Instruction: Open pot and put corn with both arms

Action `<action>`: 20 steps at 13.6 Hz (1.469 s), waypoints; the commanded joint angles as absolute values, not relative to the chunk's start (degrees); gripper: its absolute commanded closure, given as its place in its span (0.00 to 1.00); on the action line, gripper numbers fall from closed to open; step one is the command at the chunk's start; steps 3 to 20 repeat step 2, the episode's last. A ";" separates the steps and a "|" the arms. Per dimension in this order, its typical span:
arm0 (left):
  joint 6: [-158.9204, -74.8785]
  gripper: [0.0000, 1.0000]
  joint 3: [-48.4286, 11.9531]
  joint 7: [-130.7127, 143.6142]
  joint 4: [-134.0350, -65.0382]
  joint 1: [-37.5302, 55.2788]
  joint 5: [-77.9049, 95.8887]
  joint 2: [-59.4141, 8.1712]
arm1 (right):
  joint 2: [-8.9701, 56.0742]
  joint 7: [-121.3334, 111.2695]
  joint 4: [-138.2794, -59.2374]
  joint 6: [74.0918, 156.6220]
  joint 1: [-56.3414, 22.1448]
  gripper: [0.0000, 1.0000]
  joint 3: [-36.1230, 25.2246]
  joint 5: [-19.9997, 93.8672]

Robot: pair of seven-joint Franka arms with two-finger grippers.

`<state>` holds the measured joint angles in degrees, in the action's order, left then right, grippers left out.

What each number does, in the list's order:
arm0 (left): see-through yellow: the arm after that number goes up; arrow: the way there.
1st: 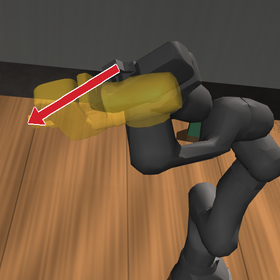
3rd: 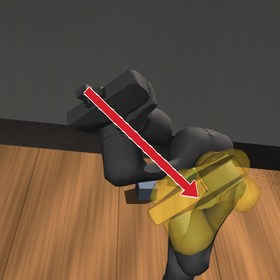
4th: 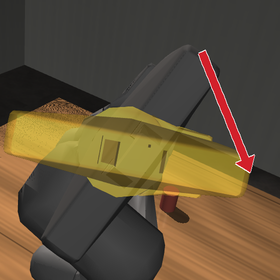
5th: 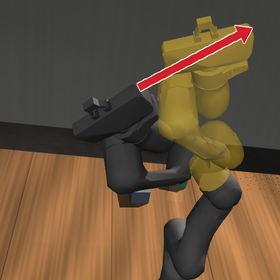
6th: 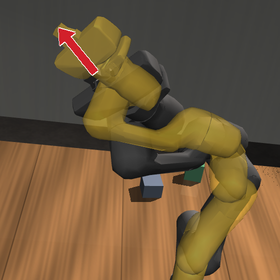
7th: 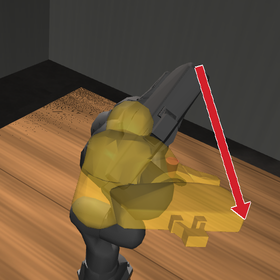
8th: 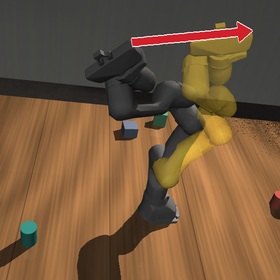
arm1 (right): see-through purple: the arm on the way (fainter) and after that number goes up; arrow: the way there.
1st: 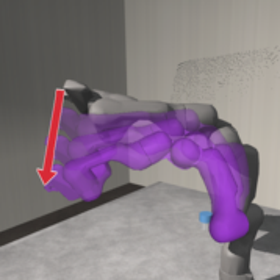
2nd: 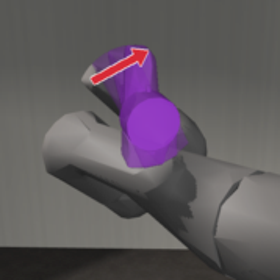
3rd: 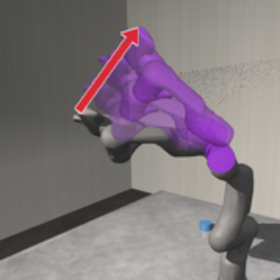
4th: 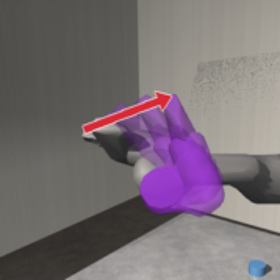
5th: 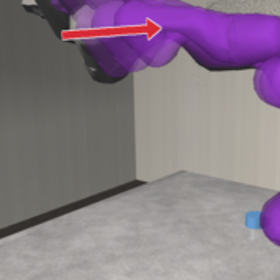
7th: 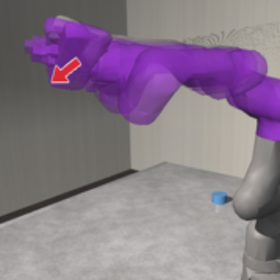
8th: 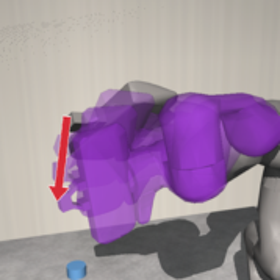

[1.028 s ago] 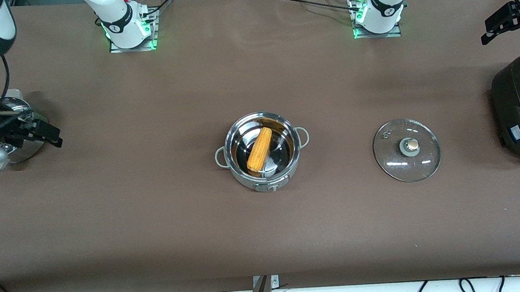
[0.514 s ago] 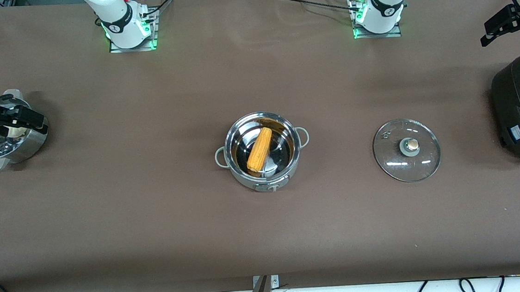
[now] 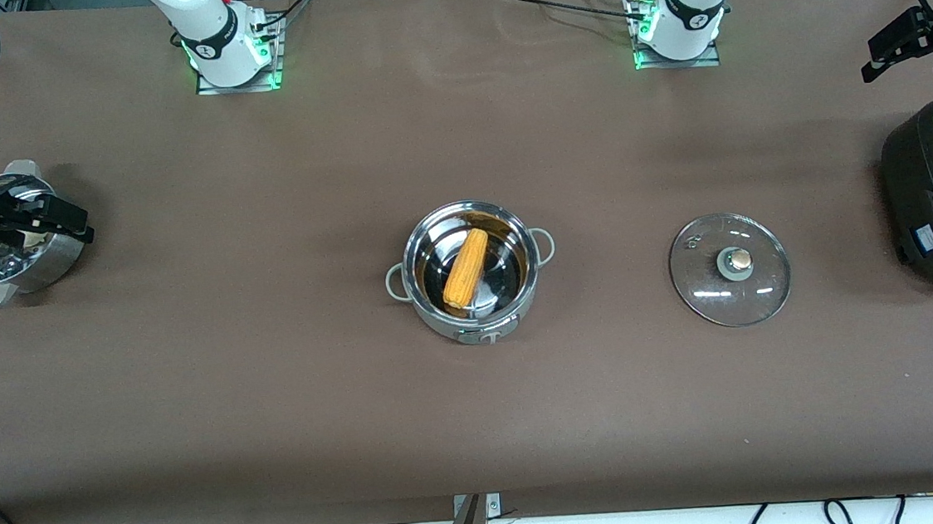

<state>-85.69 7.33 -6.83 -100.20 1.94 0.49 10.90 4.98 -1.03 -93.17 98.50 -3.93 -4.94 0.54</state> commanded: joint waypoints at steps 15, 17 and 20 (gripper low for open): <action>-84.38 0.00 7.12 -6.06 -98.44 1.93 0.09 10.20 | 4.83 -2.28 -92.72 98.26 -3.52 0.00 -4.75 1.05; -84.38 0.00 7.12 -6.06 -98.44 1.93 0.09 10.20 | 4.83 -2.28 -92.72 98.26 -3.52 0.00 -4.75 1.05; -84.38 0.00 7.12 -6.06 -98.44 1.93 0.09 10.20 | 4.83 -2.28 -92.72 98.26 -3.52 0.00 -4.75 1.05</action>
